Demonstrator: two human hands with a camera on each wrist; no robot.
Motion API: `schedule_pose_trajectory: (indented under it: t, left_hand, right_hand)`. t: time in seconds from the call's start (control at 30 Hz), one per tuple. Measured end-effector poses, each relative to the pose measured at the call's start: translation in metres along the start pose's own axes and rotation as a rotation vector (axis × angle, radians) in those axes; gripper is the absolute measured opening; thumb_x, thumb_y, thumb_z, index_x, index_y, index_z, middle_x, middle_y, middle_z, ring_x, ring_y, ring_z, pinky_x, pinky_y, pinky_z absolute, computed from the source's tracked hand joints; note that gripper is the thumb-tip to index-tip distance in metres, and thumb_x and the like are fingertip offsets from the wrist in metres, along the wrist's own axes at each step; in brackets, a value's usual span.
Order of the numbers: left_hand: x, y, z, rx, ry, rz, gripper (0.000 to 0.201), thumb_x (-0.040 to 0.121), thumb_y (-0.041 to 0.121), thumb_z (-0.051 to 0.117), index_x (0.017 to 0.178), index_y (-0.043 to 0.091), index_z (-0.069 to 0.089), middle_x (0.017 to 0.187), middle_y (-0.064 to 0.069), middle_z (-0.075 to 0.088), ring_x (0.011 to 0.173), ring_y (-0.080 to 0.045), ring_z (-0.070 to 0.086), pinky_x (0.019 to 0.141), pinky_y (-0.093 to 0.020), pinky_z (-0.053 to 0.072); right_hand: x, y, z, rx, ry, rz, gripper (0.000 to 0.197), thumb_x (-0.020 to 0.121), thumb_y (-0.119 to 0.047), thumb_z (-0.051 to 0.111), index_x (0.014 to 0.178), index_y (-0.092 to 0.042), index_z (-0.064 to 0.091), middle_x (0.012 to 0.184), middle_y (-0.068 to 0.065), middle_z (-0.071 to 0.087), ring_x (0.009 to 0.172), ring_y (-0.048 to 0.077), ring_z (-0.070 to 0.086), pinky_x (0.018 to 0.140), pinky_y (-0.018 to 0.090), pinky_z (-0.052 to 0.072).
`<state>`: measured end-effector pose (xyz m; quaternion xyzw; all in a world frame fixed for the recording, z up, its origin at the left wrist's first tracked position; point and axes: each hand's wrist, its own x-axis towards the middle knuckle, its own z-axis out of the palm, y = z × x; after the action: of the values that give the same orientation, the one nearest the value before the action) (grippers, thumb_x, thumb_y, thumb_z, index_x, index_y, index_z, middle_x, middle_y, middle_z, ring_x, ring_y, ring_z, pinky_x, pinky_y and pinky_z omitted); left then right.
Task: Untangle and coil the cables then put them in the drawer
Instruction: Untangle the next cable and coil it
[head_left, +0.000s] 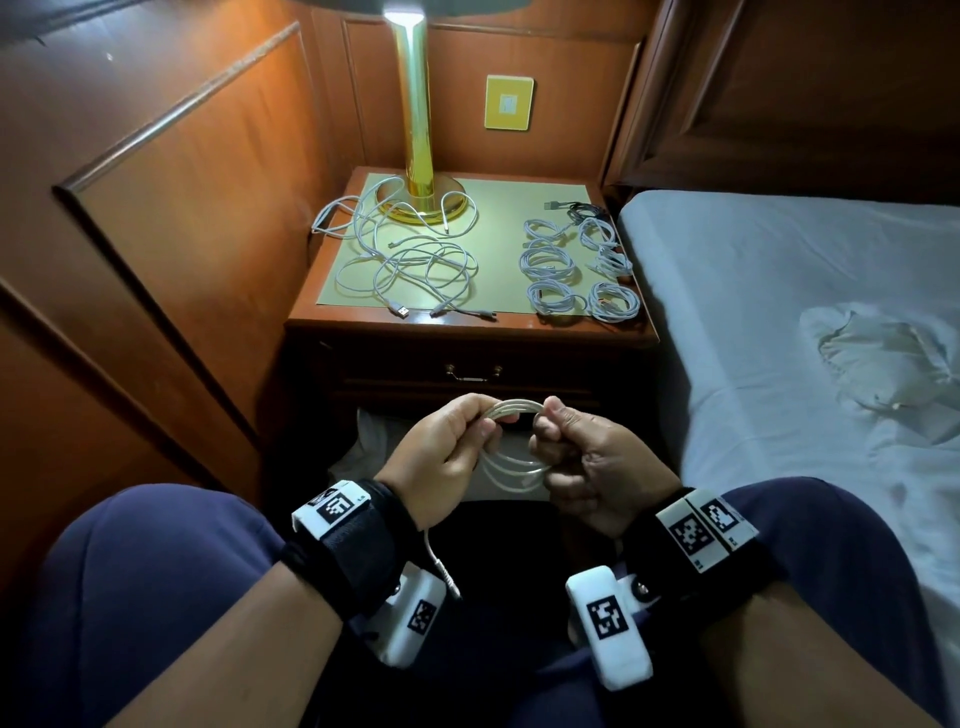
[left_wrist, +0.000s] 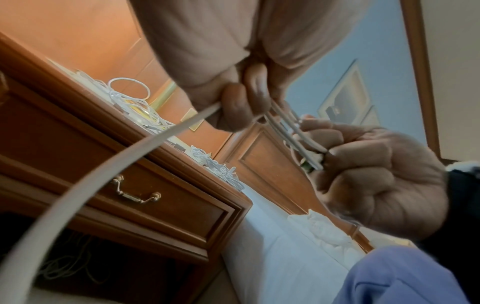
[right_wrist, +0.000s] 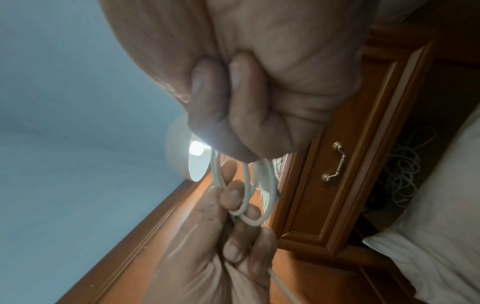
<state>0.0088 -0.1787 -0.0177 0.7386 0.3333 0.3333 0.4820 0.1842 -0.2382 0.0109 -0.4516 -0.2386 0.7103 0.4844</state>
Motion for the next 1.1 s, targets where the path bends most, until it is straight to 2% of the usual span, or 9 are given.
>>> schedule_pose_trajectory:
  t: [0.07,0.2,0.37,0.47,0.6,0.7,0.83,0.97,1.1]
  left_hand:
    - [0.001,0.004,0.003,-0.017,0.048,-0.003,0.021,0.103,0.001,0.041,0.105,0.001,0.062,0.070,0.013,0.053,0.055,0.005,0.049,0.056,-0.007,0.037]
    - [0.003,0.002,0.002,-0.013,0.127,-0.021,0.022,0.104,0.011,0.043,0.093,0.013,0.062,0.062,0.018,0.052,0.055,0.000,0.042,0.055,-0.014,0.034]
    - [0.000,-0.002,-0.004,-0.076,0.104,-0.028,0.025,0.100,0.017,0.045,0.098,0.020,0.070,0.082,0.003,0.066,0.075,-0.011,0.059,0.071,-0.027,0.048]
    - [0.002,-0.007,-0.014,0.097,0.112,0.048,0.028,0.095,-0.002,0.049,0.103,0.015,0.071,0.096,0.003,0.070,0.094,-0.010,0.065,0.087,-0.023,0.050]
    - [0.003,-0.022,-0.021,0.354,0.219,0.121,0.013,0.088,0.018,0.067,0.096,0.019,0.078,0.097,0.007,0.066,0.096,-0.014,0.062,0.088,-0.027,0.049]
    - [0.002,-0.021,-0.015,0.095,0.286,-0.122,0.019,0.085,0.007,0.075,0.089,0.026,0.078,0.086,0.003,0.073,0.084,-0.010,0.070,0.081,-0.023,0.054]
    - [-0.003,0.001,-0.002,-0.503,0.256,-0.430,0.007,0.084,0.009,0.074,0.087,0.003,0.076,0.076,-0.013,0.074,0.065,-0.019,0.069,0.061,-0.026,0.058]
    - [-0.006,0.007,0.000,-0.786,0.115,-0.488,0.025,0.092,0.016,0.060,0.101,-0.005,0.070,0.090,-0.021,0.073,0.076,-0.024,0.073,0.065,-0.031,0.060]
    - [-0.003,0.006,-0.003,-0.834,0.038,-0.501,0.041,0.099,0.032,0.049,0.111,-0.002,0.068,0.097,-0.024,0.072,0.084,-0.028,0.072,0.075,-0.031,0.059]
  right_hand:
    - [0.000,0.003,0.003,-0.008,0.007,-0.027,0.033,0.101,-0.043,0.039,0.077,-0.020,0.043,0.059,-0.006,0.030,0.034,0.002,0.020,0.035,0.007,0.015]
    - [0.002,0.009,0.010,-0.077,0.032,-0.112,0.029,0.098,-0.041,0.043,0.082,-0.017,0.047,0.062,-0.002,0.033,0.034,0.004,0.022,0.033,0.008,0.018]
    - [0.004,0.012,0.011,-0.063,0.090,-0.174,0.036,0.105,-0.035,0.036,0.075,-0.017,0.041,0.061,0.000,0.026,0.033,0.004,0.019,0.033,0.006,0.017]
    - [0.001,0.007,0.008,-0.009,0.053,-0.143,0.036,0.101,-0.041,0.039,0.073,-0.019,0.040,0.061,-0.002,0.030,0.033,0.004,0.019,0.036,0.005,0.015]
    - [-0.002,0.003,0.005,0.009,0.022,-0.138,0.034,0.096,-0.044,0.043,0.072,-0.019,0.039,0.062,-0.002,0.028,0.034,0.004,0.018,0.037,0.006,0.013]
    - [-0.001,0.007,0.006,-0.046,0.007,-0.130,0.036,0.101,-0.042,0.039,0.073,-0.019,0.038,0.063,-0.002,0.026,0.034,0.004,0.018,0.037,0.007,0.013]
    - [0.004,0.016,0.009,-0.095,0.029,-0.153,0.034,0.103,-0.038,0.038,0.076,-0.018,0.040,0.063,0.000,0.027,0.034,0.005,0.019,0.035,0.007,0.016]
    - [0.010,0.018,0.011,-0.148,0.134,-0.224,0.037,0.107,-0.027,0.035,0.074,-0.014,0.042,0.056,-0.004,0.034,0.035,0.001,0.028,0.032,0.012,0.023]
    - [0.015,0.021,0.006,-0.317,0.206,-0.313,0.035,0.107,-0.027,0.037,0.076,-0.014,0.047,0.057,-0.002,0.034,0.039,0.005,0.029,0.034,0.016,0.026]
